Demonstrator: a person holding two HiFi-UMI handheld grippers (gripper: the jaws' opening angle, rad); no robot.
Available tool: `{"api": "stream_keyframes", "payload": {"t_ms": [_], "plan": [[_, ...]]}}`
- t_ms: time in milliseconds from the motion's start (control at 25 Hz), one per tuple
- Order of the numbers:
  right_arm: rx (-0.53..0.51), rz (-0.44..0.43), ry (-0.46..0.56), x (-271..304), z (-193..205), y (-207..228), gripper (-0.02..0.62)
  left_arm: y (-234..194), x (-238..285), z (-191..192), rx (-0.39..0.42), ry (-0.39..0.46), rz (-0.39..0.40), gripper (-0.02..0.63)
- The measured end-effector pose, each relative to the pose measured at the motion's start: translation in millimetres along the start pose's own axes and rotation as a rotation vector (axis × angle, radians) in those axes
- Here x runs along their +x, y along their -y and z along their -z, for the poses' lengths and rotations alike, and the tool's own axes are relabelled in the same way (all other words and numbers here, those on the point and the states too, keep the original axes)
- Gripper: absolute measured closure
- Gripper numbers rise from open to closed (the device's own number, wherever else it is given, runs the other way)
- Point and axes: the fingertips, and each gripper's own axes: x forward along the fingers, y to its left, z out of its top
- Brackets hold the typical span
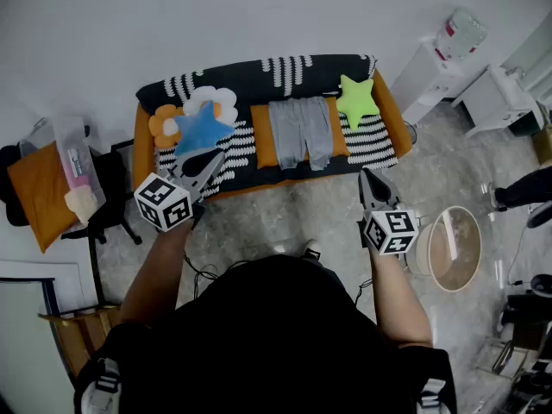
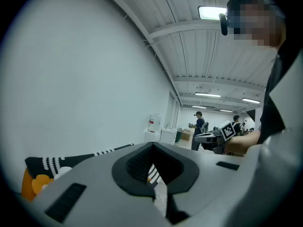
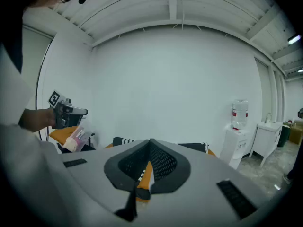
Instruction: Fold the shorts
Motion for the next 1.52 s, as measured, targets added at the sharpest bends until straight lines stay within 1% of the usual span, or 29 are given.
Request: {"api": "stream_keyframes", "payload": {"t_ms": [280, 480, 600, 760, 920, 1080, 1360, 1520], "plan": [[-0.003, -0.024, 0.009, 9, -3, -7, 0.594, -2, -1, 3, 0.007, -0.005, -0.016, 0.591], [-0.046, -0.024, 0.016, 19, -10, -5, 0.592, -4, 16, 7, 0.002, -0.015, -0.021, 0.591], [-0.045, -0.023, 0.023, 30, -11, 2, 0.592, -6, 28, 7, 0.003, -0.02, -0.023, 0.591], [-0.033, -0.024, 0.02, 46, -10, 14, 0.591, -10, 41, 12, 0.002, -0.05, -0.035, 0.591], [-0.028, -0.04, 0.016, 62, -8, 33, 0.591, -17, 61, 14, -0.006, -0.056, -0.061, 0.591], [-0.016, -0.064, -0.007, 86, -4, 59, 0.589, -25, 88, 16, -0.017, -0.086, -0.083, 0.591], [0.001, -0.109, -0.057, 143, 6, 121, 0.584, -47, 147, 30, -0.066, -0.144, -0.143, 0.591], [-0.011, -0.131, -0.082, 178, 13, 158, 0.583, -59, 184, 39, -0.098, -0.167, -0.19, 0.591]]}}
